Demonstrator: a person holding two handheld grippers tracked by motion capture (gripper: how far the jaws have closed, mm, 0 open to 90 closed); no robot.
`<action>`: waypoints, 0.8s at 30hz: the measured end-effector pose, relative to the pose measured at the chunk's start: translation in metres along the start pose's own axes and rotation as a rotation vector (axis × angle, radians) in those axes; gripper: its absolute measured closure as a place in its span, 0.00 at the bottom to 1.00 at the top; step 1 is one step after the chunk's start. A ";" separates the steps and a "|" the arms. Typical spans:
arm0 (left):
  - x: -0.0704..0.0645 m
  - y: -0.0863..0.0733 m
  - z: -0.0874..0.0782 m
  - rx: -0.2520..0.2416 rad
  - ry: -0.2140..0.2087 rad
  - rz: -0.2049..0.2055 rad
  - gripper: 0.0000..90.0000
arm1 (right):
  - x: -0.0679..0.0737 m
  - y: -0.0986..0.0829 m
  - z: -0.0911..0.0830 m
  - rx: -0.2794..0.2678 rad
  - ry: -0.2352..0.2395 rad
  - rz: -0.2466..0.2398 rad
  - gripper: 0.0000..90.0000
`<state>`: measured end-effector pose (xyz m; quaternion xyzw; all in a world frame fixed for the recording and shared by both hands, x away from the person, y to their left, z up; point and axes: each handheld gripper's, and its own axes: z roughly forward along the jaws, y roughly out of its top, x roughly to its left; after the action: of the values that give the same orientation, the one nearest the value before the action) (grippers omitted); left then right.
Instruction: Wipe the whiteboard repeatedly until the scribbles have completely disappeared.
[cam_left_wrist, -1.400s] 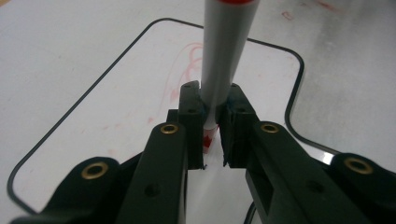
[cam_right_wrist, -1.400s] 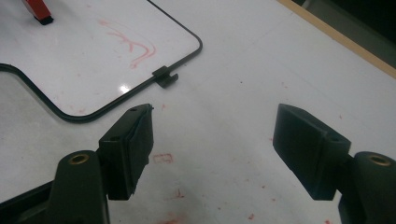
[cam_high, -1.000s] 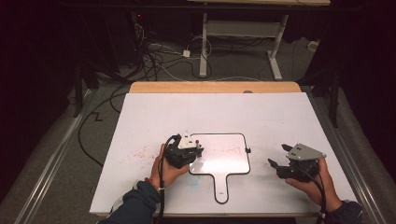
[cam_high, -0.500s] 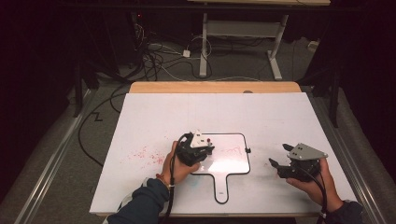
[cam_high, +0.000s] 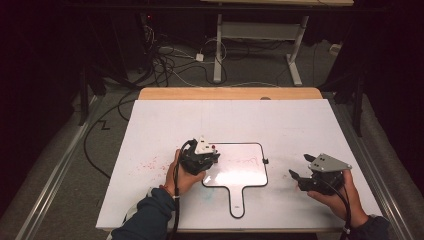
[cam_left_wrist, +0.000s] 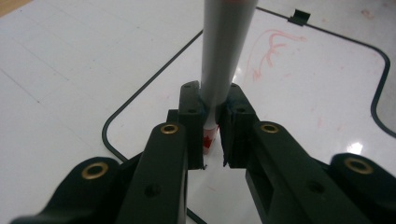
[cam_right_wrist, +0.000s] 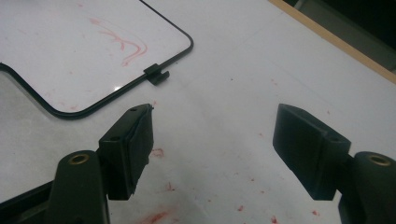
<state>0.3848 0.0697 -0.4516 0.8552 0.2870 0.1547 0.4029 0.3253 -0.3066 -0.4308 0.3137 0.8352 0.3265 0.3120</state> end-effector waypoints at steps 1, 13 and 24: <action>-0.003 0.002 0.003 -0.003 -0.001 0.007 0.87 | 0.000 0.000 -0.001 -0.002 -0.002 0.000 0.33; -0.047 0.050 0.055 -0.011 -0.076 0.076 0.87 | -0.002 0.000 0.000 -0.005 0.003 0.002 0.33; -0.069 0.070 0.070 0.030 -0.095 0.147 0.87 | -0.009 -0.004 -0.005 -0.006 -0.022 0.023 0.33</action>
<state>0.3911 -0.0507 -0.4433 0.8864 0.2064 0.1389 0.3905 0.3262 -0.3173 -0.4281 0.3260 0.8271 0.3291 0.3183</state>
